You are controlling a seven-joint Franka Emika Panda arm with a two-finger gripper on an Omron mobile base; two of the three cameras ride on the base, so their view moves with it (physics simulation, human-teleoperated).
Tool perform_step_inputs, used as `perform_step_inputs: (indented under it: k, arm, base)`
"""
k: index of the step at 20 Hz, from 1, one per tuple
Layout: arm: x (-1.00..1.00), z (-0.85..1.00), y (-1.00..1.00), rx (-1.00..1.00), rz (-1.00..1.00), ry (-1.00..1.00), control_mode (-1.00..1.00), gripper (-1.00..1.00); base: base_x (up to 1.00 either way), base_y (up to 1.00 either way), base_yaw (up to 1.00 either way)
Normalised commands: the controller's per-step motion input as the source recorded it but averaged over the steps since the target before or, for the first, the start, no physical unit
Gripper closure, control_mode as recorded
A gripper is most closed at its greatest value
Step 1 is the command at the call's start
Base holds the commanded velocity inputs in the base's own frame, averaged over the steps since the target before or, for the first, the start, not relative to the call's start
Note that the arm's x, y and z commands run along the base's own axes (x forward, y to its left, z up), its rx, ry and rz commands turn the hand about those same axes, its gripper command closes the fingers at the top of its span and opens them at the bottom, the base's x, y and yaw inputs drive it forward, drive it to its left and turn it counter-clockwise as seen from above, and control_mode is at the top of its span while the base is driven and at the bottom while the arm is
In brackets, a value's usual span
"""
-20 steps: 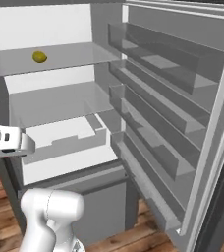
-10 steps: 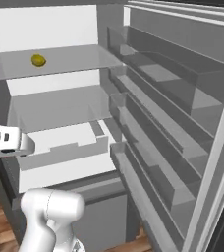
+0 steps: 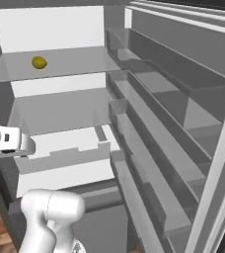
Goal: Gather the lemon and bell pepper from the fridge and place them on a tray on the dining counter. Then gather the fish and steak from the fridge and place them on the other tray.
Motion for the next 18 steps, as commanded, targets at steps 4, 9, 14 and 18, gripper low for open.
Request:
perform_step_inputs:
  k: [4,9,14,18]
  arm:
    - [0.0,0.0,0.0,0.0,0.0,0.0,1.0,-1.0]
    - [0.0,0.0,0.0,0.0,0.0,0.0,1.0,-1.0]
    - [0.0,0.0,0.0,0.0,0.0,0.0,1.0,-1.0]
    - [0.0,0.0,0.0,0.0,0.0,0.0,1.0,-1.0]
  base:
    - [0.5,-0.08,0.19]
    - [0.6,-0.02,0.21]
    - [0.66,0.0,0.26]
    - [0.68,0.0,0.27]
